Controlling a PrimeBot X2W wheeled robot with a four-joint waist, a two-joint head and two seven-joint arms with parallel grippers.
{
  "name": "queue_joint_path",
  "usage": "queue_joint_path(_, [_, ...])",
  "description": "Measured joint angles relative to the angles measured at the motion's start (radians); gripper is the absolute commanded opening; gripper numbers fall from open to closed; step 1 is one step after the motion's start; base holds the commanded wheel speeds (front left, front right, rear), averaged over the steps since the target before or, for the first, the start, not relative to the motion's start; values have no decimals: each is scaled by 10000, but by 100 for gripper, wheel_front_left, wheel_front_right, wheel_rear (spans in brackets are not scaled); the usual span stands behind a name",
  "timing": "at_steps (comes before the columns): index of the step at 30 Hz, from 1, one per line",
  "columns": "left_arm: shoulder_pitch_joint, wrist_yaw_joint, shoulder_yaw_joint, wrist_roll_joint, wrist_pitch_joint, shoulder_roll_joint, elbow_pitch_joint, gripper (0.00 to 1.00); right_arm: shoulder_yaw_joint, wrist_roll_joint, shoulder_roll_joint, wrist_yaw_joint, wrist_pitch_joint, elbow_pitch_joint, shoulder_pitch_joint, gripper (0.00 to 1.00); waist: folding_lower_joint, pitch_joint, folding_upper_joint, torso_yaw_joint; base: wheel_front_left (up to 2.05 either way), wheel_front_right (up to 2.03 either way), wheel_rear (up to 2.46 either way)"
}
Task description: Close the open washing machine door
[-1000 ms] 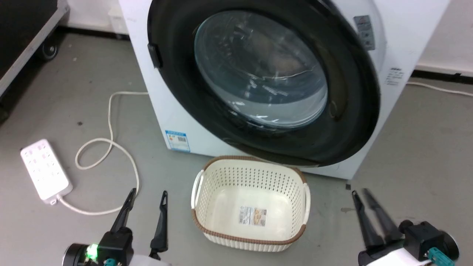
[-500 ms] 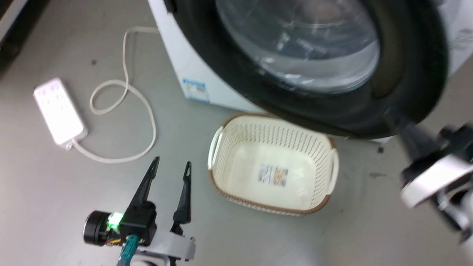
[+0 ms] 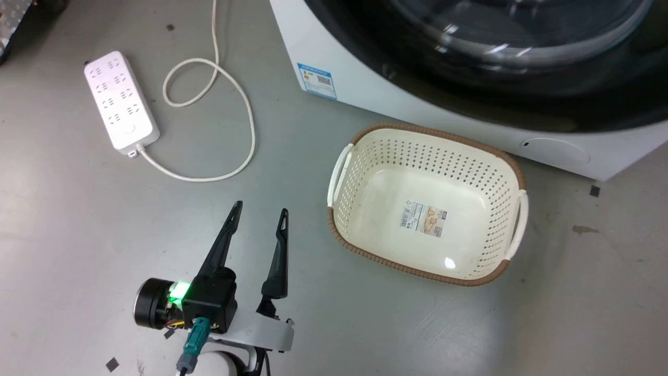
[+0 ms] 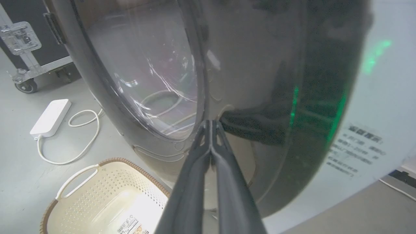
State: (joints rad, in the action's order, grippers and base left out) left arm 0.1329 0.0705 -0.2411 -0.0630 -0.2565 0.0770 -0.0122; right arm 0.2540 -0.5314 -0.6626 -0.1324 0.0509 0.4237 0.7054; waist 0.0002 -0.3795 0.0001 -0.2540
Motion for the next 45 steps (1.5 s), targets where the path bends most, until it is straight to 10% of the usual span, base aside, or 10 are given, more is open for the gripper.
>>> queue_joint_path(14, [107, 0, 140, 65, 0, -105, -12, 100, -61, -121, 420, -163, 370, 2732, 1593, 0, -2, 133, 0, -56, 0, 0, 0])
queue_joint_path(15, [105, -4, 157, 86, 0, -109, -21, 100, -38, -121, 464, -130, 541, 2801, 1587, 36, -2, 224, 0, -19, 0, 0, 0])
queue_joint_path(16, [105, -19, 184, 86, 0, -111, -38, 100, 12, -121, 512, -79, 729, 2826, 1565, 95, -3, 330, 0, 23, 0, 0, 0])
queue_joint_path(17, [101, -31, 217, 86, 0, -109, -65, 100, 56, -121, 556, -75, 932, 2824, 1515, 100, -3, 447, 0, 70, 0, 0, 0])
queue_joint_path(30, [-689, -445, 828, -199, -2, 0, -681, 100, -915, 1473, 2194, 10, 2023, 627, -2242, 100, -4, 2559, 0, 1075, 0, 0, 0])
queue_joint_path(45, [-1569, -825, 926, -180, 0, 163, -1114, 100, -3413, 4963, 5781, 10, 2065, -3118, -7705, 100, -4, 3969, 0, 2583, 0, 0, 0])
